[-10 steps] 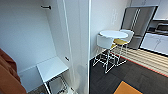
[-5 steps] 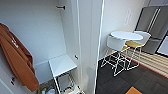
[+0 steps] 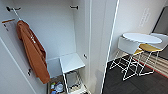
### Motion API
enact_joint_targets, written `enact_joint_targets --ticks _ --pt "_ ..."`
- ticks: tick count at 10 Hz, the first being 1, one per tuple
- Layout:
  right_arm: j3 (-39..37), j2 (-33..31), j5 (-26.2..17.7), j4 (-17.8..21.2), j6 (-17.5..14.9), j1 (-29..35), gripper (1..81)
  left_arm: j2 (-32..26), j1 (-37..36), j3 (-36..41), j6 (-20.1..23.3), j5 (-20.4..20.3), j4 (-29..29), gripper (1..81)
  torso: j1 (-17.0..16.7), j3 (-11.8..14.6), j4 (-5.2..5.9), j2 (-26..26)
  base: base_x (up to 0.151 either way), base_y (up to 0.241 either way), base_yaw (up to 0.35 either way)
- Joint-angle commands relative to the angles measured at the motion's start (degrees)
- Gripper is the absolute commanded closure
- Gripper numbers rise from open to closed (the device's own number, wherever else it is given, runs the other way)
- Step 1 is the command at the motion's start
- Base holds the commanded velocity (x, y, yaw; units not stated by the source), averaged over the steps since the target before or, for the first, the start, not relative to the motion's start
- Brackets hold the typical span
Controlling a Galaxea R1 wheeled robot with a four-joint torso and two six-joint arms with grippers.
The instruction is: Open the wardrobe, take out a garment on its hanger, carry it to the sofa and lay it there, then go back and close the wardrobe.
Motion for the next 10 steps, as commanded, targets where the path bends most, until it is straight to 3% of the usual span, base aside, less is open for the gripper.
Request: enact_joint_targets --ticks 1,10 --pt "0.0 -0.37 -3.26 0.05 0.0 1.22 1.0 0.05 -1.62 -0.02 -0.05 2.35 0.47 1.0 0.03 0.0 0.0 0.0 0.0 0.0 0.294" --pt "-0.62 -0.28 -3.25 0.05 0.0 1.22 1.0 0.84 -1.71 -0.02 0.3 4.63 0.64 1.0 0.03 0.0 0.0 0.0 0.0 0.0 0.294"
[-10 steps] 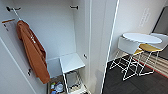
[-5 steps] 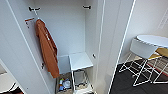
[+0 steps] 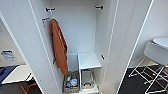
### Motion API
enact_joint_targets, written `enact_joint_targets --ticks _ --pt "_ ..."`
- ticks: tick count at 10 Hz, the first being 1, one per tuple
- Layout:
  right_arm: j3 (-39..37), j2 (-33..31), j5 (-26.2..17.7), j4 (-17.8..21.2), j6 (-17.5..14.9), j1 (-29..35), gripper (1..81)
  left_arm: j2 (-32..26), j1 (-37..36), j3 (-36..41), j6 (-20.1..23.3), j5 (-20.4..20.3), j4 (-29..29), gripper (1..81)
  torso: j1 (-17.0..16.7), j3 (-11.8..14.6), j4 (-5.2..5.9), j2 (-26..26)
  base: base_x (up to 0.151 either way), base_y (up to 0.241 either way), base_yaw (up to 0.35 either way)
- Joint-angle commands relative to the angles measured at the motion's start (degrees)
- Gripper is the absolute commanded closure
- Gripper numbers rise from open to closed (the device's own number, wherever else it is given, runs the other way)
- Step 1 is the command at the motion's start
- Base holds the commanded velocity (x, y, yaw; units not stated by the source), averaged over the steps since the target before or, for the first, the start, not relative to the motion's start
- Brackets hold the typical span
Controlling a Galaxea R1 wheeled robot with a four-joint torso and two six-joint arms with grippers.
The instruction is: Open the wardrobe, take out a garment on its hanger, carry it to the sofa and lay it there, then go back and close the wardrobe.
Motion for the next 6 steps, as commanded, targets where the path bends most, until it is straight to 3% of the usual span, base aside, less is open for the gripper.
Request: enact_joint_targets --ticks 1,4,6 --pt "-0.13 -0.3 -3.44 0.07 0.0 1.39 1.0 0.09 -1.66 -0.02 0.08 2.47 0.62 1.0 0.03 0.0 0.0 0.0 0.0 0.0 0.29" --pt "-0.13 -0.21 -3.35 0.07 0.0 1.3 1.0 0.01 -1.58 -0.02 0.08 2.47 0.71 1.0 0.03 0.0 0.0 0.0 0.0 0.0 0.291" --pt "-0.13 0.05 -3.35 0.07 0.0 1.31 1.0 0.01 -1.66 -0.02 0.08 2.39 0.71 1.0 0.03 0.0 0.0 0.0 0.0 0.0 0.126"
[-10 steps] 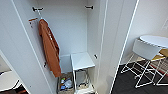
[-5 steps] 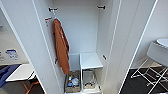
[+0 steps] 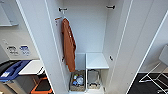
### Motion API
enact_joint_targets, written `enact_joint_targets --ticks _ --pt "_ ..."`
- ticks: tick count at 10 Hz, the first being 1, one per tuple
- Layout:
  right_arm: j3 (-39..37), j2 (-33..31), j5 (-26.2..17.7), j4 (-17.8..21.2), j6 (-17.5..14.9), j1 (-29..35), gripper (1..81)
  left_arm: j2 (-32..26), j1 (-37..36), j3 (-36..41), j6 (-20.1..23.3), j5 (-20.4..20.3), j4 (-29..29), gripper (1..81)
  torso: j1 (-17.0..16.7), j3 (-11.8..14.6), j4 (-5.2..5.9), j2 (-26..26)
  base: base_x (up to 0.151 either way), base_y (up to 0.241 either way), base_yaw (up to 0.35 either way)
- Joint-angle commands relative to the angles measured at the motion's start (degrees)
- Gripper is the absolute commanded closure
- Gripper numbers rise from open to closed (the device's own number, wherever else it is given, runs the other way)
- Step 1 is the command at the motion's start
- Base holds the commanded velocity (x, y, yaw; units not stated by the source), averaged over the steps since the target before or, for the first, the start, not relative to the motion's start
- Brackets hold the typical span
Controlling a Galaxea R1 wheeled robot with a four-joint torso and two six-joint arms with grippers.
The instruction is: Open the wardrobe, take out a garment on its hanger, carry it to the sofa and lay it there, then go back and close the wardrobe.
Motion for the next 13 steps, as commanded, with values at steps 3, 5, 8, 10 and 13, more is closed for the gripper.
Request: enact_joint_targets --ticks 3,5,8,10,13 --pt "-0.13 -0.19 -3.46 0.01 0.0 1.19 1.0 -0.16 -1.58 -0.02 -0.03 2.34 -0.09 1.0 0.03 0.0 0.0 0.0 0.0 0.0 0.0" --pt "-0.22 -0.02 -3.55 0.01 -0.08 1.37 1.0 -0.61 -1.66 -0.02 -0.73 1.99 -0.53 1.0 0.03 0.0 0.0 0.0 0.0 0.0 0.0" --pt "-0.22 0.51 -3.55 0.01 -0.08 1.81 1.0 -0.43 -1.31 -0.02 -1.88 6.9 -5.55 1.0 0.03 0.0 0.0 0.0 0.0 0.0 0.0" --pt "-0.22 0.78 -3.64 -0.08 -0.17 1.81 1.0 -0.17 -0.61 -0.02 1.02 9.19 -10.38 1.0 0.03 0.0 0.0 0.0 0.0 0.0 0.0" --pt "-0.31 0.95 -3.73 -0.08 -0.26 1.72 1.0 0.8 -0.52 -0.1 33.01 9.72 -36.32 1.0 0.03 0.0 0.0 0.0 0.0 0.0 0.0"
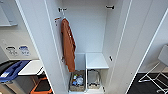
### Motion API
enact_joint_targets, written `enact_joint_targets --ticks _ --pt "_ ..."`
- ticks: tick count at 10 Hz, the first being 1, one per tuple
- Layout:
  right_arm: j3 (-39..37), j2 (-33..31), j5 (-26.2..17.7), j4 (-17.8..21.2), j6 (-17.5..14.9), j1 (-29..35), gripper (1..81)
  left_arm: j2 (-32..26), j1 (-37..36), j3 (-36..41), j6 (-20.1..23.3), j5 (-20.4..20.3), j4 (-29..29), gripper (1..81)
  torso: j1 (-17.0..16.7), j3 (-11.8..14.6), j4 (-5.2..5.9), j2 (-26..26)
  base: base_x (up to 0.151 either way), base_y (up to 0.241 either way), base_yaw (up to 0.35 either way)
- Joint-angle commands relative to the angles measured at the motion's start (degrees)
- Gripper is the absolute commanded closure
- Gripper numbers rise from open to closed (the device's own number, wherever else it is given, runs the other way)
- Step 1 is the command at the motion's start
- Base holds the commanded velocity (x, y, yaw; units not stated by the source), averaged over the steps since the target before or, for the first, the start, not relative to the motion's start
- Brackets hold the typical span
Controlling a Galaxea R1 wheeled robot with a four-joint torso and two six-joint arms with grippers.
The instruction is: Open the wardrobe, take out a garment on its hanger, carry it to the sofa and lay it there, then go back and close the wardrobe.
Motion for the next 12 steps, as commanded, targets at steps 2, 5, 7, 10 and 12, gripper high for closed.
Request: enact_joint_targets --ticks 2,5,7,10,12 --pt "0.02 -0.23 -3.71 -0.03 -0.15 1.34 1.0 -0.05 -0.64 0.08 26.83 1.38 -28.03 1.0 0.03 0.0 0.0 0.0 0.0 0.0 0.0" --pt "-0.32 1.16 -4.05 0.06 -0.49 1.51 1.0 -0.01 -2.35 0.16 54.08 1.55 -63.66 1.0 0.03 0.0 0.0 0.0 0.0 0.0 0.0" --pt "-4.26 2.75 -4.14 0.5 -0.15 1.96 1.0 -0.8 -3.76 -0.1 54.62 1.89 -63.31 1.0 0.03 0.0 0.0 0.0 0.0 0.0 0.0" --pt "-5.88 3.72 -4.15 0.41 -0.59 1.25 1.0 -0.89 -3.93 0.15 54.98 1.64 -62.25 1.0 0.03 0.0 0.0 0.0 0.0 0.0 0.0" --pt "-5.69 3.9 -4.15 0.41 -0.5 1.16 1.0 -0.71 -3.93 0.16 54.98 1.64 -61.99 1.0 0.03 0.0 0.0 0.0 0.0 0.0 0.0"
